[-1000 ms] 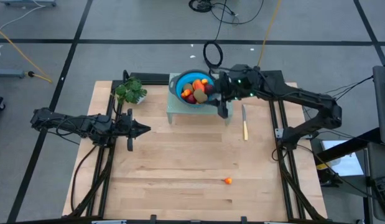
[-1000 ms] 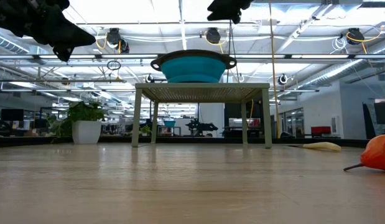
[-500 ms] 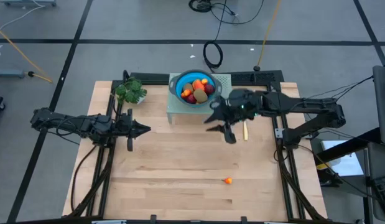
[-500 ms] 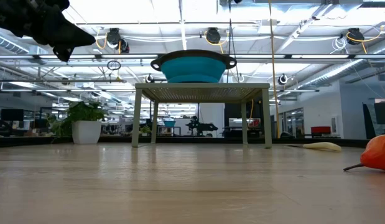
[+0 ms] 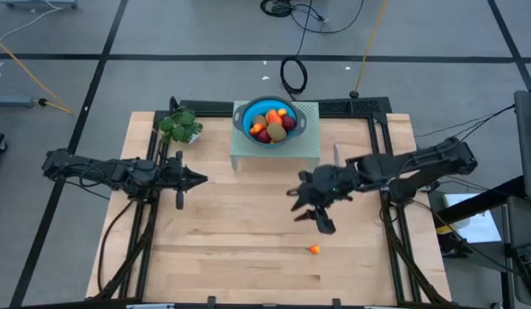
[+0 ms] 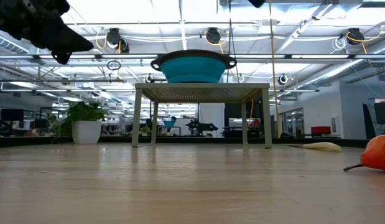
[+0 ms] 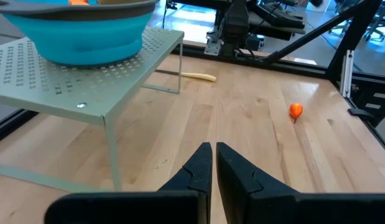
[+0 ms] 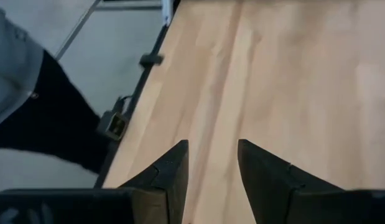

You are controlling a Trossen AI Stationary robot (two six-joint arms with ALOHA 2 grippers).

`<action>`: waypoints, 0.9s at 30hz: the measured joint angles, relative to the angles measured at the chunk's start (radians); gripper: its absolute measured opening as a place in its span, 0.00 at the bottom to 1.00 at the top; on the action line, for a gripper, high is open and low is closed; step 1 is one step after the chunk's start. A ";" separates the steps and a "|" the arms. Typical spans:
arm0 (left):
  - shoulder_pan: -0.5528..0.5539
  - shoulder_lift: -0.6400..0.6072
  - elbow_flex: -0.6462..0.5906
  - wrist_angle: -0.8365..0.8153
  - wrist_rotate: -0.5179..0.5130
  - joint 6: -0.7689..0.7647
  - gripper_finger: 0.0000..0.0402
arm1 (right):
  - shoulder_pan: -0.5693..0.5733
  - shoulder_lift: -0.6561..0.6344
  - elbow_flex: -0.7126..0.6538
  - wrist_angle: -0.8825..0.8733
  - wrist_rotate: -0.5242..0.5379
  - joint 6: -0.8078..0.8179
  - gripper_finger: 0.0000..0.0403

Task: Pick & Place Fruit
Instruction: Put the peach into the colander on the shelf

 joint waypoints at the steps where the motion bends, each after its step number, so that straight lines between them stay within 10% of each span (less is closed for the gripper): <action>1: 0.000 0.000 0.000 0.000 0.000 0.000 0.05 | 0.015 0.000 -0.011 0.002 0.000 0.013 0.32; 27: 0.000 0.000 0.000 0.003 0.023 0.012 0.05 | 0.139 0.000 -0.203 0.000 0.050 0.107 0.32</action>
